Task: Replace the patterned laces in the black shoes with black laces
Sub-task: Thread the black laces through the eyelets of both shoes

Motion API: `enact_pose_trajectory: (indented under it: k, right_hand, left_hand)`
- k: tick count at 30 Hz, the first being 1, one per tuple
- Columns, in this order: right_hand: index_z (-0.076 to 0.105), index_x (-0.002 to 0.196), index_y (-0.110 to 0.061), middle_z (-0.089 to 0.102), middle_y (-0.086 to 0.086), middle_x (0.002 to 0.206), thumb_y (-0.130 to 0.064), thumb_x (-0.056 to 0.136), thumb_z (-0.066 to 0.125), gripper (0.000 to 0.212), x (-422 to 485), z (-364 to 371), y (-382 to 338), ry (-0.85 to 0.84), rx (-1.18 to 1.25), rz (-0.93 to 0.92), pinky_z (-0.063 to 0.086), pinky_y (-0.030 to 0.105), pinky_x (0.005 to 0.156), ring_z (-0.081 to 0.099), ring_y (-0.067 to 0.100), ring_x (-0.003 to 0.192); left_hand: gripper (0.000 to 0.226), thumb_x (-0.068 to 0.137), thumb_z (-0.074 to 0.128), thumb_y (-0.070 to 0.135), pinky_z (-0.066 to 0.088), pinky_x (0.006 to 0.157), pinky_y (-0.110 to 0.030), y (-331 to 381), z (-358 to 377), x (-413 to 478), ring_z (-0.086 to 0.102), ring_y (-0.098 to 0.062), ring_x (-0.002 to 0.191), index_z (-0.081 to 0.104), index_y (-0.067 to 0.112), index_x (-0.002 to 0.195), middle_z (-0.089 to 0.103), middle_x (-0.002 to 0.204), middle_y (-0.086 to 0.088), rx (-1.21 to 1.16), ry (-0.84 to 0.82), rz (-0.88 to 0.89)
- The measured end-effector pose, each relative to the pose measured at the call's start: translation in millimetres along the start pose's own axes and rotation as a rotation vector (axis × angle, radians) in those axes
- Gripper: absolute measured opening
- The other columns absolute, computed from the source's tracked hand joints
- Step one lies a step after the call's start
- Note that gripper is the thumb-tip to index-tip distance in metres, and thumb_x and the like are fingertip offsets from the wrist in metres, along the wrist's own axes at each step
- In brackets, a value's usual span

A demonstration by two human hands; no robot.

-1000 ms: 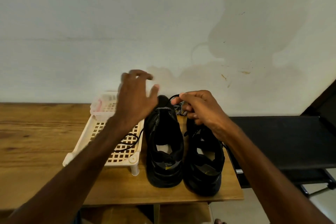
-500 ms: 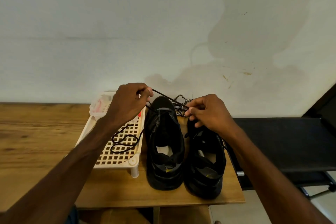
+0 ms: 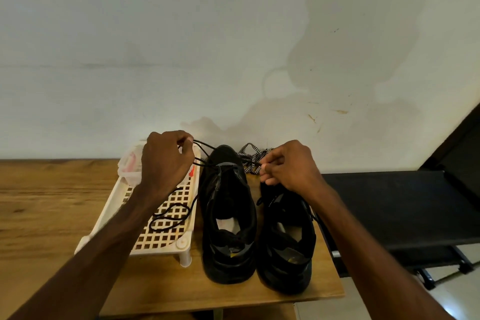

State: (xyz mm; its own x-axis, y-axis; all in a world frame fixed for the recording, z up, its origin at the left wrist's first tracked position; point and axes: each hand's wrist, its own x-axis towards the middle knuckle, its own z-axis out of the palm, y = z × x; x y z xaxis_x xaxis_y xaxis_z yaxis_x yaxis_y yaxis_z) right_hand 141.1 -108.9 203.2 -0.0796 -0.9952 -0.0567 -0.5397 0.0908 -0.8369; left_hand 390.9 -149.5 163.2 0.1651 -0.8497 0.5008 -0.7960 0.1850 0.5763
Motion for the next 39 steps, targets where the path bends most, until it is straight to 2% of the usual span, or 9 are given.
enact_pose_trajectory:
  k: [5,8,13,18,24,27,30,33,39]
  right_hand:
    - [0.073,0.084,-0.001,0.075,0.014,0.074,-0.009,0.089,0.078,0.011,0,2,-1,-0.003,-0.009,-0.012,0.061,0.023,0.057,0.075,0.019,0.060]
    - [0.074,0.086,-0.001,0.075,0.014,0.072,-0.014,0.089,0.079,0.015,-2,7,-3,-0.026,-0.008,-0.049,0.058,0.021,0.052,0.071,0.015,0.054]
    - [0.075,0.090,0.000,0.075,0.013,0.076,-0.012,0.093,0.074,0.013,-1,13,-5,-0.035,0.024,-0.128,0.062,0.026,0.059,0.075,0.021,0.064]
    - [0.076,0.095,0.000,0.076,0.013,0.083,-0.008,0.095,0.070,0.010,0,13,-3,-0.083,0.019,-0.134,0.064,0.030,0.066,0.077,0.020,0.070]
    - [0.076,0.094,-0.003,0.076,0.010,0.081,-0.009,0.098,0.066,0.011,0,23,-2,-0.079,0.051,-0.137,0.065,0.039,0.072,0.076,0.021,0.070]
    - [0.076,0.096,-0.011,0.076,0.000,0.085,-0.024,0.093,0.075,0.013,1,29,0,-0.027,-0.053,-0.182,0.064,0.029,0.074,0.074,0.012,0.075]
    - [0.073,0.106,-0.016,0.073,-0.005,0.096,-0.048,0.082,0.081,0.040,-1,37,5,-0.072,-0.333,-0.217,0.057,0.019,0.075,0.068,0.005,0.084]
    - [0.075,0.110,-0.013,0.075,0.000,0.100,-0.041,0.084,0.080,0.039,0,49,10,-0.117,-0.411,-0.188,0.062,0.031,0.080,0.071,0.010,0.085]
    - [0.079,0.110,-0.021,0.078,-0.003,0.099,-0.027,0.086,0.073,0.026,1,53,8,-0.032,-0.412,-0.199,0.052,0.020,0.077,0.070,0.010,0.089]
  left_hand:
    - [0.041,0.094,0.068,0.021,0.038,0.106,-0.039,24,5,-12,0.051,-0.024,0.125,0.065,0.018,0.134,0.067,0.130,-0.003,-0.014,-0.010,0.119]
    - [0.032,0.094,0.068,0.022,0.038,0.099,-0.030,43,13,-25,0.050,-0.016,0.116,0.071,0.021,0.126,0.070,0.120,0.003,-0.064,-0.127,0.326]
    - [0.024,0.090,0.064,0.035,0.049,0.084,-0.043,47,23,-29,0.057,-0.016,0.097,0.080,0.032,0.107,0.075,0.101,0.013,-0.038,-0.214,0.413]
    - [0.017,0.083,0.081,0.031,0.044,0.073,-0.031,49,16,-28,0.055,-0.006,0.083,0.081,0.037,0.099,0.075,0.088,0.016,-0.134,-0.196,0.359]
    - [0.008,0.088,0.073,0.037,0.052,0.084,-0.046,45,15,-24,0.059,-0.010,0.087,0.078,0.035,0.094,0.070,0.086,0.019,-0.057,-0.266,0.373]
    - [0.003,0.087,0.074,0.034,0.050,0.090,-0.049,43,14,-23,0.060,-0.011,0.099,0.077,0.033,0.088,0.073,0.093,0.019,-0.049,-0.274,0.313]
    - [0.005,0.082,0.078,0.030,0.046,0.098,-0.049,38,12,-22,0.057,-0.013,0.113,0.077,0.033,0.078,0.073,0.107,0.018,-0.068,-0.250,0.166]
    - [0.003,0.072,0.078,0.038,0.048,0.100,-0.049,32,14,-21,0.063,-0.009,0.111,0.079,0.035,0.071,0.074,0.110,0.015,-0.145,-0.275,0.037]
    - [0.002,0.072,0.080,0.034,0.048,0.097,-0.047,35,22,-29,0.058,-0.012,0.118,0.081,0.034,0.074,0.070,0.119,0.016,-0.053,-0.351,-0.057]
